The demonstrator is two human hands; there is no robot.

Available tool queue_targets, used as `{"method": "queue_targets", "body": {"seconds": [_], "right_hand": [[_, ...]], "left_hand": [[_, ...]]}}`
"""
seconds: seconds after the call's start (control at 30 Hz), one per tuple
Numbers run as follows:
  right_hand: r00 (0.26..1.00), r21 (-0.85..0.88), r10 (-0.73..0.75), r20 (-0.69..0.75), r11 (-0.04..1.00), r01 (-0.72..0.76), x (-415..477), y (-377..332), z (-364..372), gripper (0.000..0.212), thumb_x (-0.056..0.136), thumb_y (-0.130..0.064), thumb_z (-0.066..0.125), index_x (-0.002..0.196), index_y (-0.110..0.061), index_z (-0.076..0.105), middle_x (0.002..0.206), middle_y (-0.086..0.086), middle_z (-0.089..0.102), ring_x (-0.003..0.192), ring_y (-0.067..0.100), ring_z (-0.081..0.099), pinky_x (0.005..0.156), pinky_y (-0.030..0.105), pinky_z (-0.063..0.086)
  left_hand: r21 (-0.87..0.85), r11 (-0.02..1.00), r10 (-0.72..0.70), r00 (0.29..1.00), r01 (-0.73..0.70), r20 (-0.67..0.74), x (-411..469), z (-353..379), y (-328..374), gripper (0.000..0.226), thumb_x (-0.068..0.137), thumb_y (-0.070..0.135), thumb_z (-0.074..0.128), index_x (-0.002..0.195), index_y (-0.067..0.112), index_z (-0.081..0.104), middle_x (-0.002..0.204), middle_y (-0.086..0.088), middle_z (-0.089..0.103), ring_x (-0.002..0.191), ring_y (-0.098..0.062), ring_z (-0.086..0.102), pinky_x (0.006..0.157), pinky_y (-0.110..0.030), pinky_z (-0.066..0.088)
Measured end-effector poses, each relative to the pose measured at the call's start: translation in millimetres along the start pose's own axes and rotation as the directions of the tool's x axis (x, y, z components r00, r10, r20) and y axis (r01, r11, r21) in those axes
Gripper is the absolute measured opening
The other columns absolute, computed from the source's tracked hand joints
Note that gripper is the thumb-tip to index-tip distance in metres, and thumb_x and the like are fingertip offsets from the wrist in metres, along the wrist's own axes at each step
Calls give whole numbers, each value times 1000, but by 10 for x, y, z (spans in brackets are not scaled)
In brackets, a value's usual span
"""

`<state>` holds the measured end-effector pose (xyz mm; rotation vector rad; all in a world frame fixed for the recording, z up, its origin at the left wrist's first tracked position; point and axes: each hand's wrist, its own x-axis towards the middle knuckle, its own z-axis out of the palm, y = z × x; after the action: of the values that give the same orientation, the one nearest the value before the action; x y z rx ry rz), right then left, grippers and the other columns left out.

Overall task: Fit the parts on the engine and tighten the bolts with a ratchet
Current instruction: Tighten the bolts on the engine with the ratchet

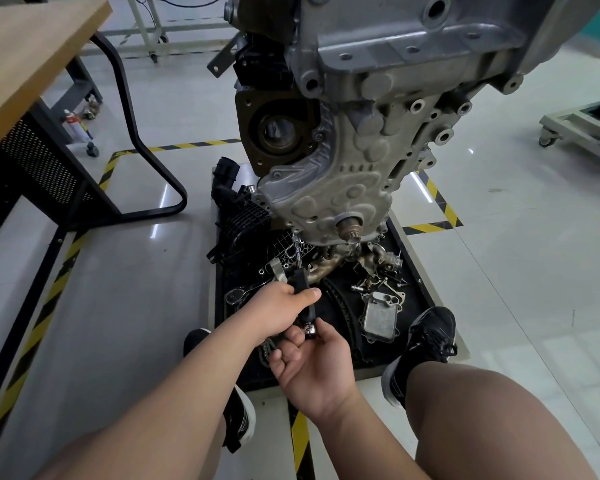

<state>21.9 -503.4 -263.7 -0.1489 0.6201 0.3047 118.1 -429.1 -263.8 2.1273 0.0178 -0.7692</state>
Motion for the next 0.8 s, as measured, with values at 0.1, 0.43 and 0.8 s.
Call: {"method": "queue_targets", "body": {"seconds": [0.1, 0.43, 0.8], "right_hand": [[1000, -10, 1, 0, 1000, -1, 3, 2, 0, 42, 100, -38, 31, 86, -6, 55, 61, 0, 40, 42, 13, 33, 51, 27, 46], [987, -299, -146, -62, 946, 121, 29, -3, -49, 38, 104, -34, 33, 100, -4, 55, 62, 2, 45, 46, 14, 33, 55, 32, 46], [844, -855, -533, 59, 410, 319, 6, 52, -116, 42, 101, -22, 46, 135, -39, 29, 85, -11, 67, 67, 1, 58, 67, 22, 48]], "left_hand": [[22, 1000, 17, 1000, -16, -26, -4, 16, -5, 43, 85, 60, 59, 67, 21, 59, 37, 13, 51, 33, 3, 48, 52, -25, 36], [96, 995, 38, 998, -34, -46, 10, 19, 10, 45, 85, 62, 57, 67, 21, 59, 33, 18, 44, 31, 3, 44, 48, -25, 33], [125, 991, 61, 993, -48, -97, 65, 53, -11, 50, 82, 60, 62, 52, 23, 48, 33, 16, 39, 32, 2, 40, 47, -23, 31]]}}
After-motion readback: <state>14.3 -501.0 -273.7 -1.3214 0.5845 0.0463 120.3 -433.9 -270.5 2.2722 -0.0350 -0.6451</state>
